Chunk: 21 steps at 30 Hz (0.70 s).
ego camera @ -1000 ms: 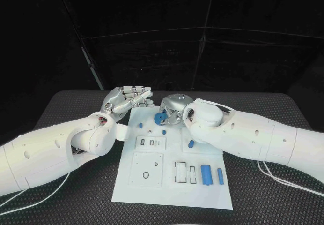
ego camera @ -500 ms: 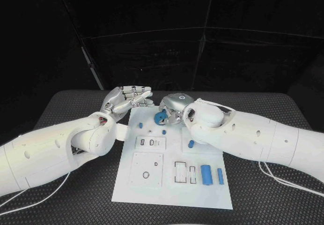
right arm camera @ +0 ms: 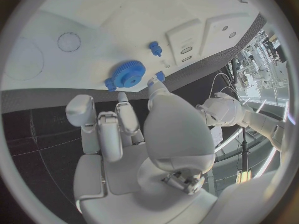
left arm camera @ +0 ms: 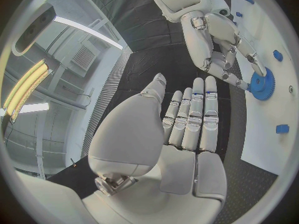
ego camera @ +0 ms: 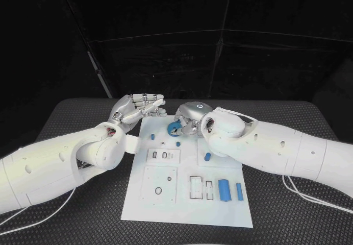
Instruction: Assemble the parts on the task board
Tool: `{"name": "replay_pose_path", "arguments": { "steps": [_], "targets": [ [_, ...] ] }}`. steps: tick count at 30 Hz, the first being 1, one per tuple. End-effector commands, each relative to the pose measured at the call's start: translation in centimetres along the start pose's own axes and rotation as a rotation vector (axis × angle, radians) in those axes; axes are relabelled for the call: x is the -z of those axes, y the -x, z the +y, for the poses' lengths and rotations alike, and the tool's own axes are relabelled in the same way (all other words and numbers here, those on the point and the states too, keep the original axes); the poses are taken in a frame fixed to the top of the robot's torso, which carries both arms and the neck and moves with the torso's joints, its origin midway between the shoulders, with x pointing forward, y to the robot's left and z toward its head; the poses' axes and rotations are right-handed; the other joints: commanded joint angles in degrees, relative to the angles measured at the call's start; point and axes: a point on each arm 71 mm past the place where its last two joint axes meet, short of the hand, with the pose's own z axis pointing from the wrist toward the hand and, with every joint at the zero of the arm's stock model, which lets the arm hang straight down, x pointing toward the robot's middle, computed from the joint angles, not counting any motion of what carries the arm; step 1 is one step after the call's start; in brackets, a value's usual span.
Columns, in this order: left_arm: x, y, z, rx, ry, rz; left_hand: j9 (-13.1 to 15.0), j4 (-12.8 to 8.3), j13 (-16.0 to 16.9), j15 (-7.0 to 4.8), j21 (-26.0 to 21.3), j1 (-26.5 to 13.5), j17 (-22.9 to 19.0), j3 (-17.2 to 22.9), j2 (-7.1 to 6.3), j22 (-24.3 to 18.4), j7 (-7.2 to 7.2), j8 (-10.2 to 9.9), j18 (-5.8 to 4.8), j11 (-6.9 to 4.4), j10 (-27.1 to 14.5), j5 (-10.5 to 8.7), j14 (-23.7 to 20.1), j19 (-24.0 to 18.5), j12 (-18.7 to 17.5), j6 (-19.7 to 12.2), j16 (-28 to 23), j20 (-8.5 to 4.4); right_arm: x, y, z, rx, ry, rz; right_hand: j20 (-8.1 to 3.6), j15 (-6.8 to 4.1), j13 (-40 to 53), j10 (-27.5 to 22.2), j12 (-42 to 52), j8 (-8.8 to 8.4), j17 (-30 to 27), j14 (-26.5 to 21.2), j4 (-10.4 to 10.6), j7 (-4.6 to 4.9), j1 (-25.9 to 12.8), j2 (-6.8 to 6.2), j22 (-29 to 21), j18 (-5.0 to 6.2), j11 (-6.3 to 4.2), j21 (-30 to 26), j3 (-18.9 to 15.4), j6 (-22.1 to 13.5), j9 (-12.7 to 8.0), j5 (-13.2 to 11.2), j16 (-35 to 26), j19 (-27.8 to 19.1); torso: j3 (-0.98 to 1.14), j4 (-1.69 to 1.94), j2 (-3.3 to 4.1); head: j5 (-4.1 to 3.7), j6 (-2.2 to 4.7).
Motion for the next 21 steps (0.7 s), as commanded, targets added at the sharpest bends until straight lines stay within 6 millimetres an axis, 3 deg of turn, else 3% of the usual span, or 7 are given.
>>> {"name": "replay_pose_path", "arguments": {
  "steps": [1,21],
  "targets": [
    [-0.07,-0.16,-0.15,0.002,-0.008,0.011,-0.05,0.14,-0.03,0.35,-0.14,-0.03,0.05,-0.34,0.46,-0.05,0.07,-0.12,0.62,0.17,0.43,0.00,0.22,0.30,-0.20,0.29,-0.19,0.03,-0.13,-0.37,0.10,-0.023,-0.001,0.060,-0.13,0.23,0.15,0.60,0.45,0.17,11.07,5.03,0.03,0.04,-0.62,0.23,0.09,-1.02,-0.04,0.20,-0.35,0.50,-0.07,0.25,0.30,0.46,0.00,0.12,0.01,0.00,-0.09],
    [-0.05,-0.02,-0.13,-0.001,-0.003,0.005,-0.06,0.13,-0.03,0.35,-0.17,-0.04,0.07,-0.38,0.47,-0.07,0.09,-0.17,0.63,0.18,0.42,0.00,0.23,0.31,-0.25,0.28,-0.23,0.03,-0.32,-1.03,-0.17,-0.031,-0.008,0.071,-0.06,0.32,0.62,0.70,0.88,-0.44,11.48,5.10,-0.63,0.22,0.92,1.42,0.25,-1.05,0.10,0.33,-1.51,-0.06,-0.21,0.59,0.43,0.52,0.02,-0.02,0.02,0.17,-0.30]
  ]
}}
